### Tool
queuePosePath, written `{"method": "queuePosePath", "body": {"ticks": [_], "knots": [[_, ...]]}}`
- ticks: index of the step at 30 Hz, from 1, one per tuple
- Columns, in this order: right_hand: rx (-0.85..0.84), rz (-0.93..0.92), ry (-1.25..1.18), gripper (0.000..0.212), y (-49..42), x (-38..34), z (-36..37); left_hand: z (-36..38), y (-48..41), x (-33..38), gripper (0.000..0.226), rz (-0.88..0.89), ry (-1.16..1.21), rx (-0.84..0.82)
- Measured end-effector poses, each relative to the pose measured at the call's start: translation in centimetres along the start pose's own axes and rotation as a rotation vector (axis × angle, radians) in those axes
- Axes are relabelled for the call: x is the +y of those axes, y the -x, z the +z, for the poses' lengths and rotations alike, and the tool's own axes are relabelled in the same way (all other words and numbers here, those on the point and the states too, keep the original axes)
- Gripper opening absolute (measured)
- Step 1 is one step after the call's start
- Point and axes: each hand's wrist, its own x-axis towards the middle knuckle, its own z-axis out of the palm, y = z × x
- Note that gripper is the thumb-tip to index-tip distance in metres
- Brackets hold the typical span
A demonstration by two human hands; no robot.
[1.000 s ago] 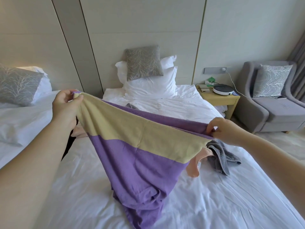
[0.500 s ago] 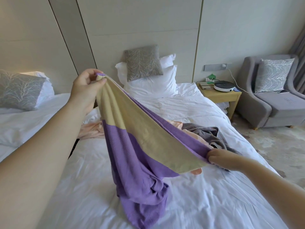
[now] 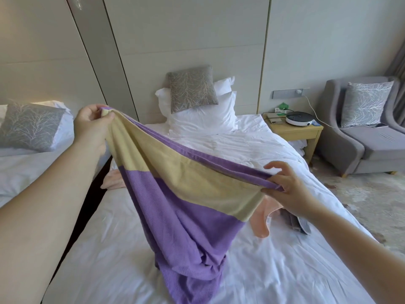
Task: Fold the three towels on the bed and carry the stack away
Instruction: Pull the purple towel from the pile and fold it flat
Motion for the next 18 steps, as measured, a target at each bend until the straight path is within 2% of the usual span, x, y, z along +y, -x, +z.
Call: {"method": "queuePosePath", "body": {"ticks": [3,6,8,12,16,18], "knots": [[-0.06,-0.005,-0.243,0.029,-1.2,-2.9,-0.6,-0.5,0.1,-1.2,0.027,-0.031,-0.052,0.039],[-0.186,0.081,-0.573,0.023,-2.5,-5.4,-0.6,0.1,0.9,-2.5,0.027,-0.032,-0.088,-0.012],[-0.25,0.129,-0.63,0.019,-3.2,-6.3,-0.3,0.7,1.5,-3.1,0.027,-0.013,-0.101,-0.07],[-0.307,0.093,-0.249,0.028,-4.7,-6.4,-0.5,0.6,1.5,-3.4,0.026,0.008,-0.118,-0.048],[-0.484,0.041,0.095,0.046,-5.0,-5.3,-1.5,-1.4,0.1,-2.9,0.025,-0.01,-0.116,0.083],[-0.587,0.061,0.23,0.049,-4.9,-4.5,-1.9,-2.3,-0.5,-2.6,0.025,-0.027,-0.093,0.144]]}}
